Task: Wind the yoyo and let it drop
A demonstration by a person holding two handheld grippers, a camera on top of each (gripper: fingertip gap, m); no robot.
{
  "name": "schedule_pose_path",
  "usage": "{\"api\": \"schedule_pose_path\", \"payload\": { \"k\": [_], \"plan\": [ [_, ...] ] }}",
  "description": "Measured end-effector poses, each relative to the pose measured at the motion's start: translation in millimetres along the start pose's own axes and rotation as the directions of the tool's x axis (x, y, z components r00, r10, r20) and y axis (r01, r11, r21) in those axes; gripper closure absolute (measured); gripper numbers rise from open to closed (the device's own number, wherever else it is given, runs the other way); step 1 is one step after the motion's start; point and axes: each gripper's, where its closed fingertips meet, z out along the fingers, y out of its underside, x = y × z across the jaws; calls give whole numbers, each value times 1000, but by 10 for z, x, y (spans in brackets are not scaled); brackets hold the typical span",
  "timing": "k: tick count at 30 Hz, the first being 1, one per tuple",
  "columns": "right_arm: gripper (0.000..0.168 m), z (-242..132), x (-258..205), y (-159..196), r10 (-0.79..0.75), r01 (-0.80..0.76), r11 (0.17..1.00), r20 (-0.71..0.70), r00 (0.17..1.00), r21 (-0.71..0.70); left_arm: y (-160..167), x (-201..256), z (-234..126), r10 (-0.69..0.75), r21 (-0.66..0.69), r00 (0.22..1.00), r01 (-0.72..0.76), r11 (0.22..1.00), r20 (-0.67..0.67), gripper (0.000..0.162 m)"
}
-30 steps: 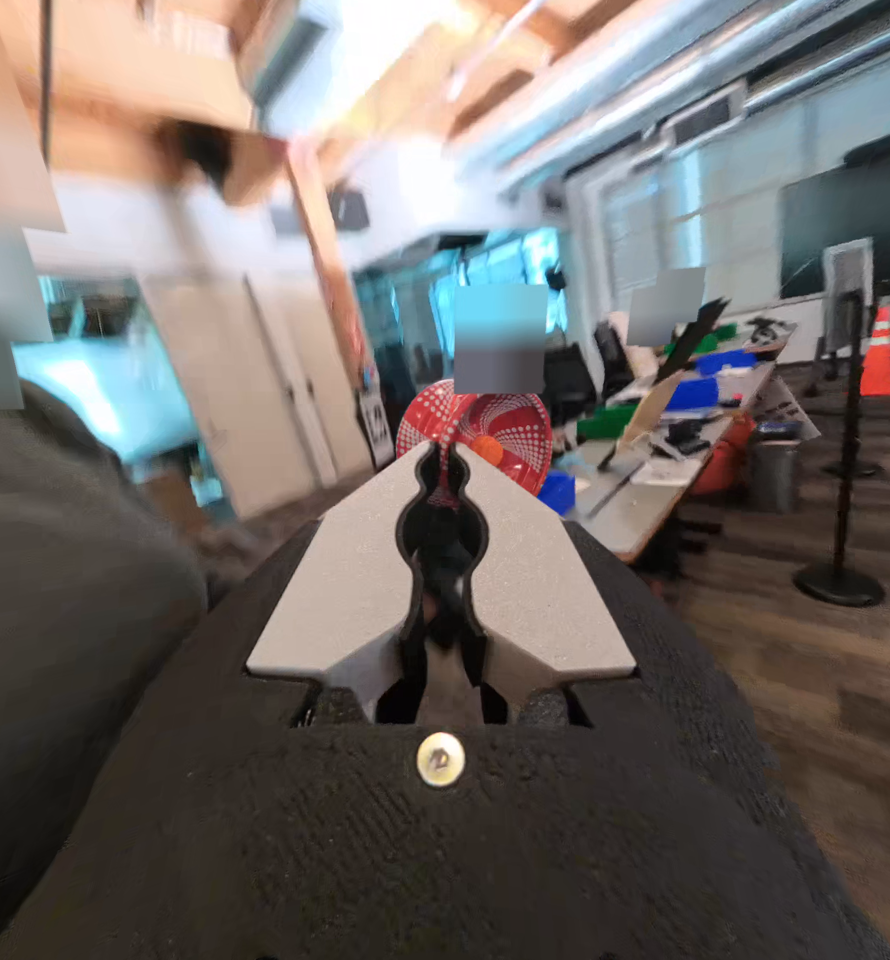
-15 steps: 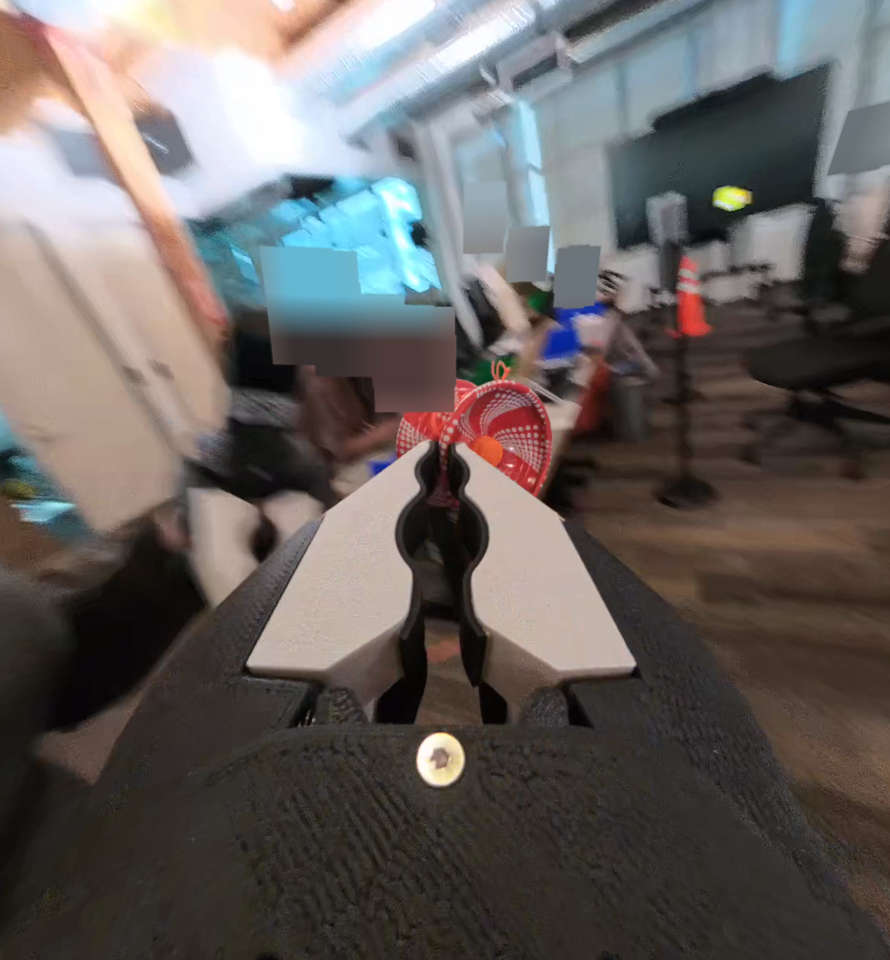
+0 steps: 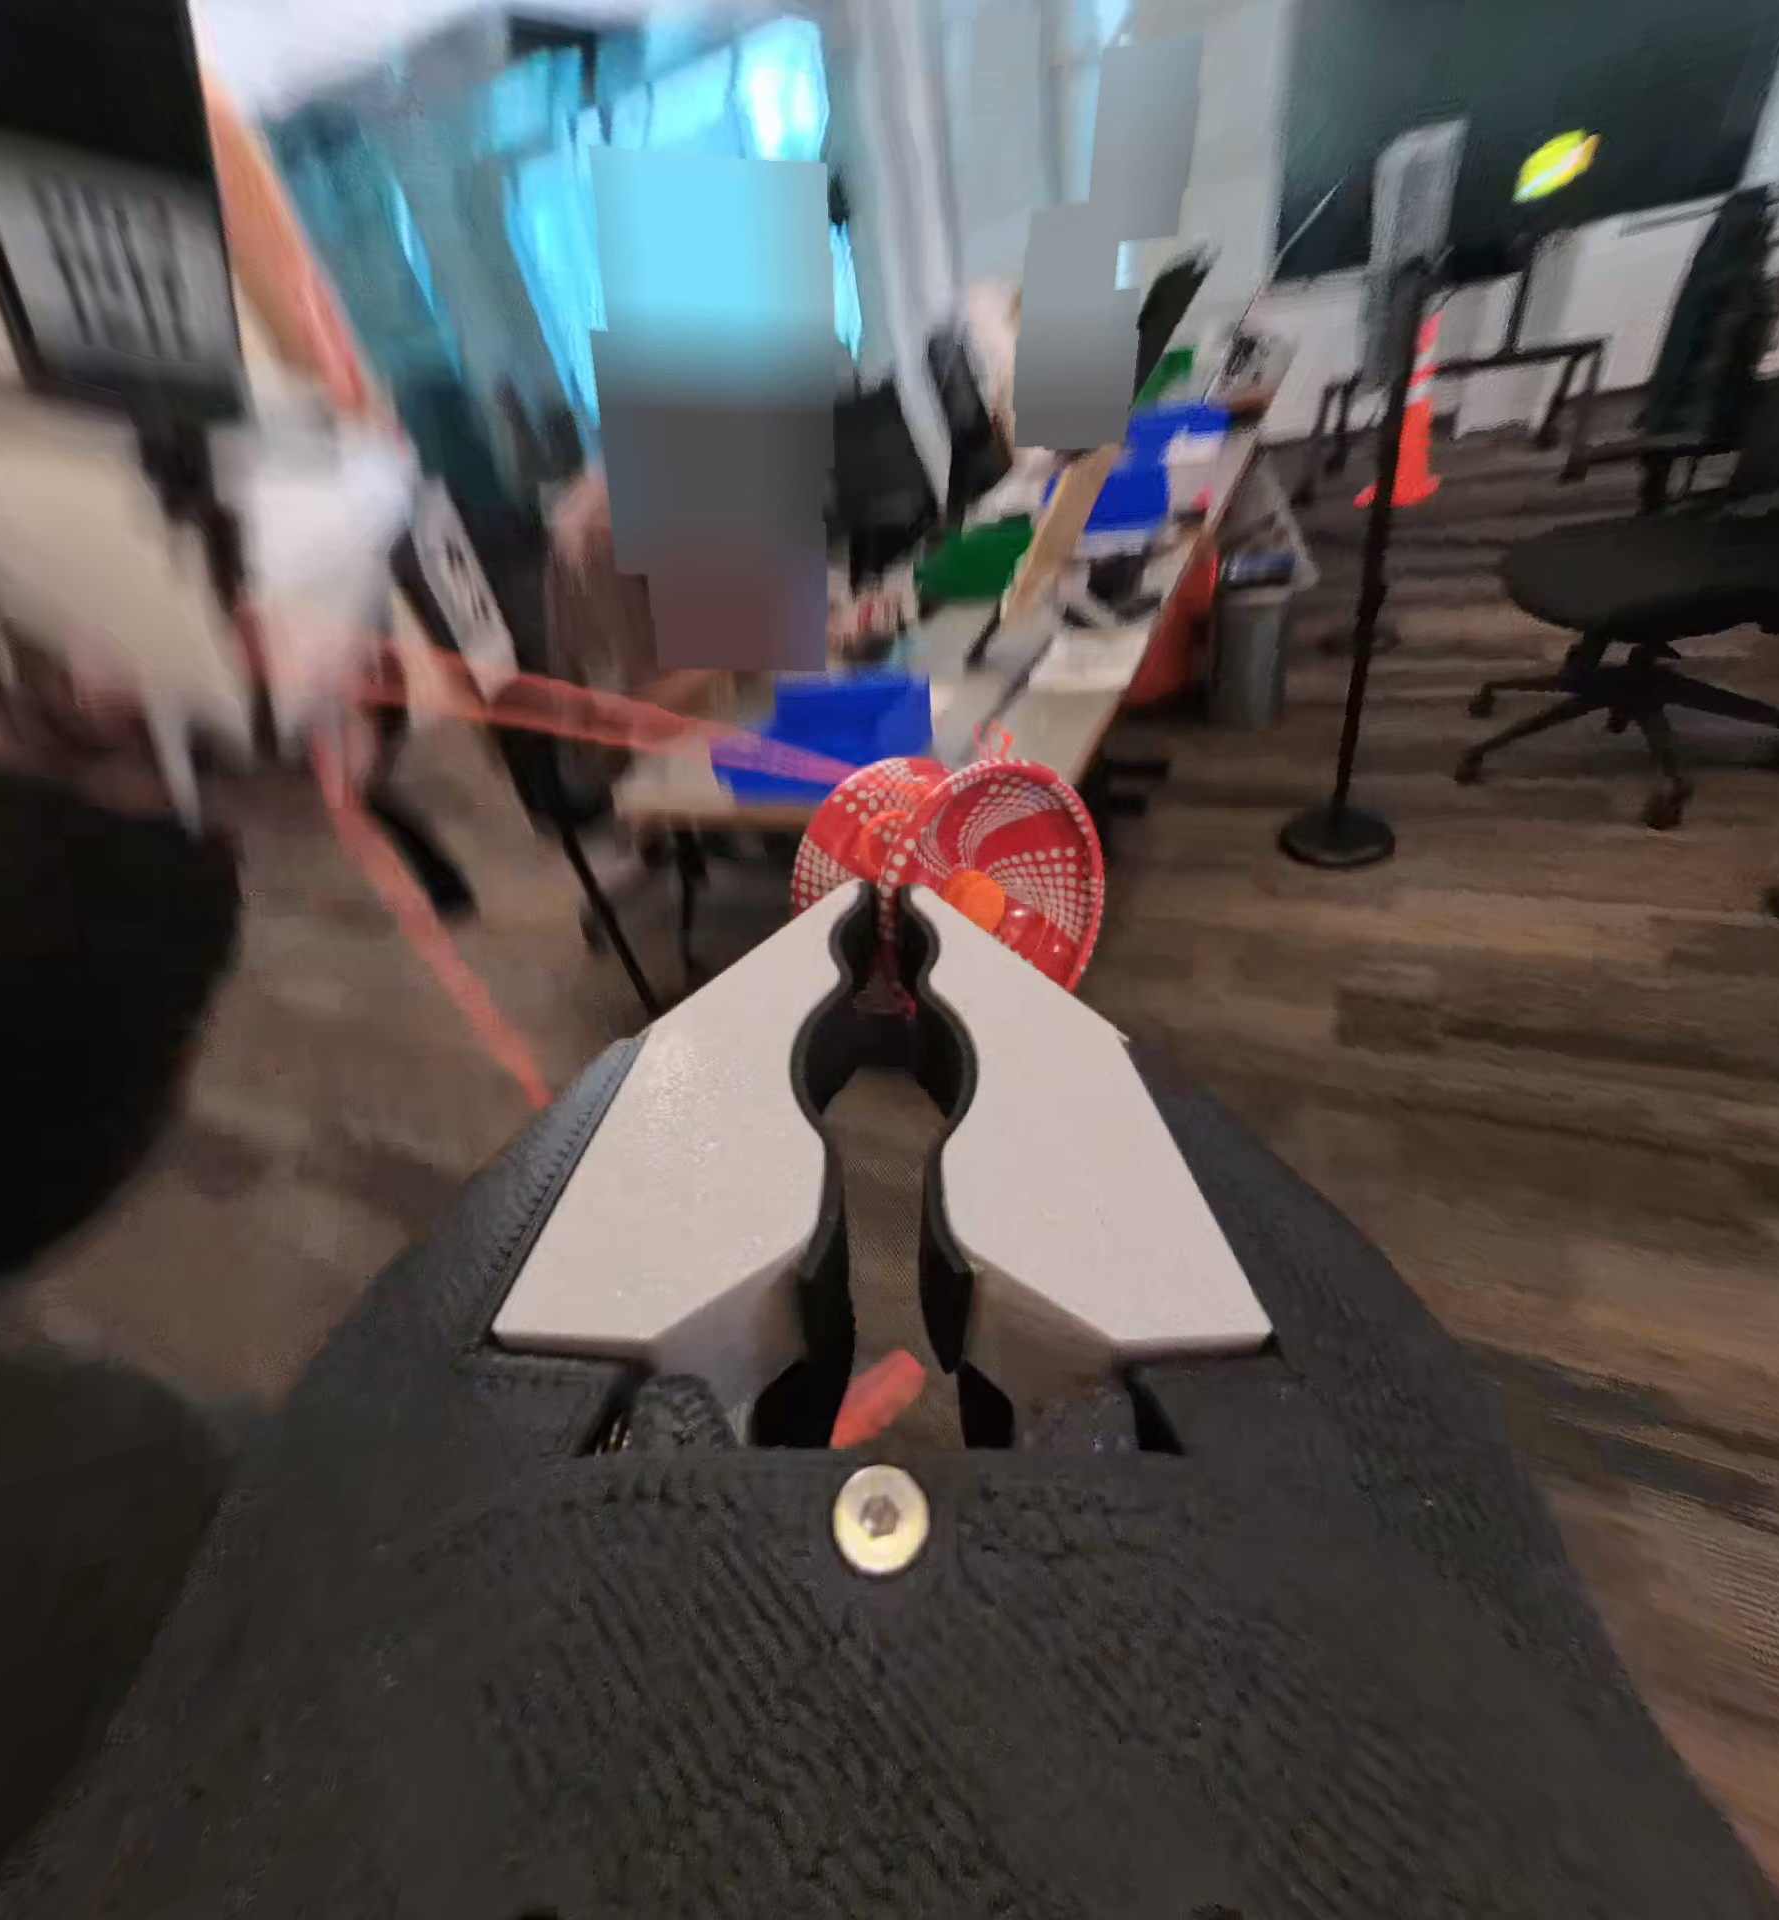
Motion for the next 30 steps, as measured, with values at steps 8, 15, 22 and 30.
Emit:
{"api": "schedule_pose_path", "payload": {
  "k": [8,15,22,30],
  "plan": [
    [167,-480,-1126,-251,-67,-10,993,632,772,117,549,-1137,-60,-157,31,900,159,987,406,162],
    [166,-48,-452,442,-154,212,949,243,958,-235,24,48,-170,-30,164,997,19,986,65,162],
    [167,-227,-923,-682,-36,-137,939,487,872,315,1228,-431,178,-113,-255,968,171,952,225,162],
    [167,-381,-1169,163,-96,217,971,675,732,-97,70,-721,-725,-148,323,918,23,946,368,162]
  ]
}}
